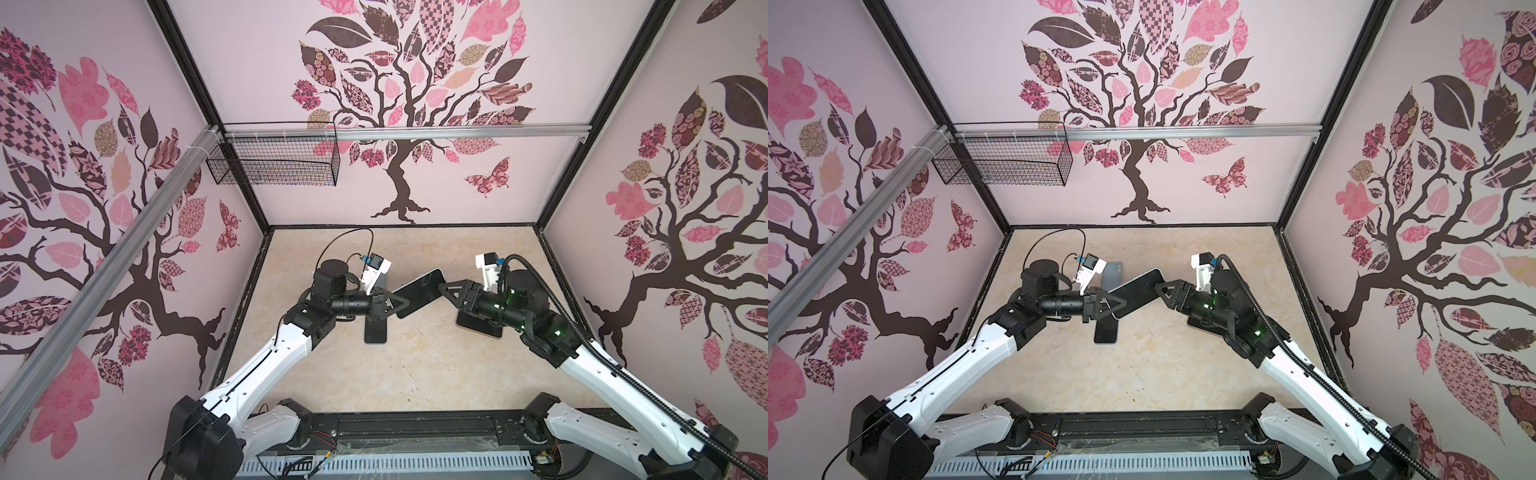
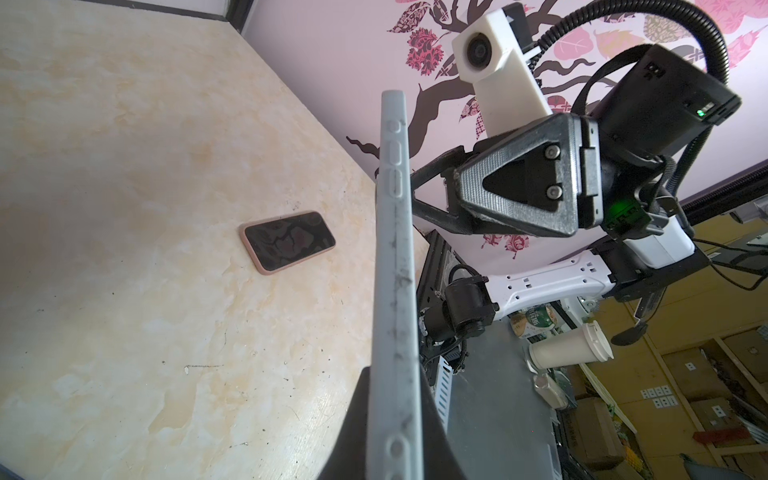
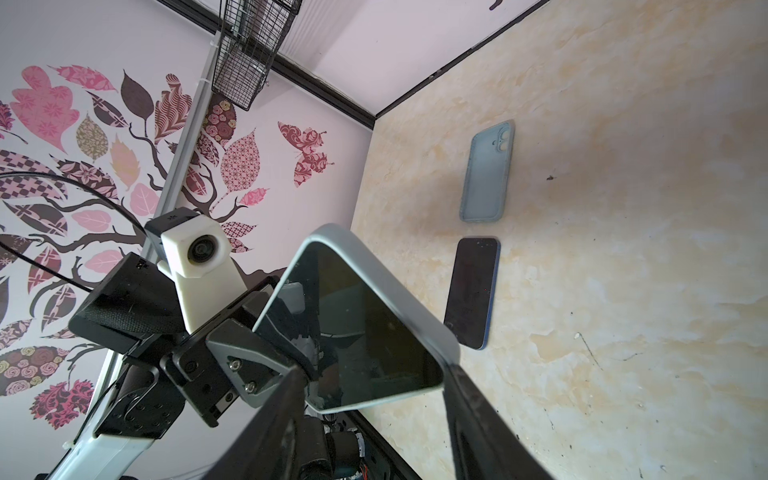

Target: Take the phone out of the phone case

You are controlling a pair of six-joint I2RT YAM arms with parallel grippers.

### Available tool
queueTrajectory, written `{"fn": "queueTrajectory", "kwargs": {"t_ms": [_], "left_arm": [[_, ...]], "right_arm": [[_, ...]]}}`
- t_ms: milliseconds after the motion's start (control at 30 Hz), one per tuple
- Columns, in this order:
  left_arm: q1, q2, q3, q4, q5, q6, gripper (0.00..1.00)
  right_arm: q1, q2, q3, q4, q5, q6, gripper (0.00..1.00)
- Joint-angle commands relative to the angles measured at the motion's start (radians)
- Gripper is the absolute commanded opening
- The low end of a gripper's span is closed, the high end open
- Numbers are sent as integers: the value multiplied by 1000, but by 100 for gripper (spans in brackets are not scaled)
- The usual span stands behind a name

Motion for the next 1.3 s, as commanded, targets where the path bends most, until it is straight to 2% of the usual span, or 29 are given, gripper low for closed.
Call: {"fn": "queueTrajectory", "kwargs": {"t_ms": [0,733,967,1267], "left_arm": [[-30,-9,-7,73,110,25,0],[-67,2,-19,106,230,18,0],[-67,7,-46,129,176,-14,0],[-59,21,-67,172,133,-56,0]], "right_arm": [[-1,6,2,38,-18,10,57],[-1,31,-24,140,-85,31,56],[-1,-16,-60,243,-141,9,55],[-2,-59,-65,342,-298,-38,47]]}}
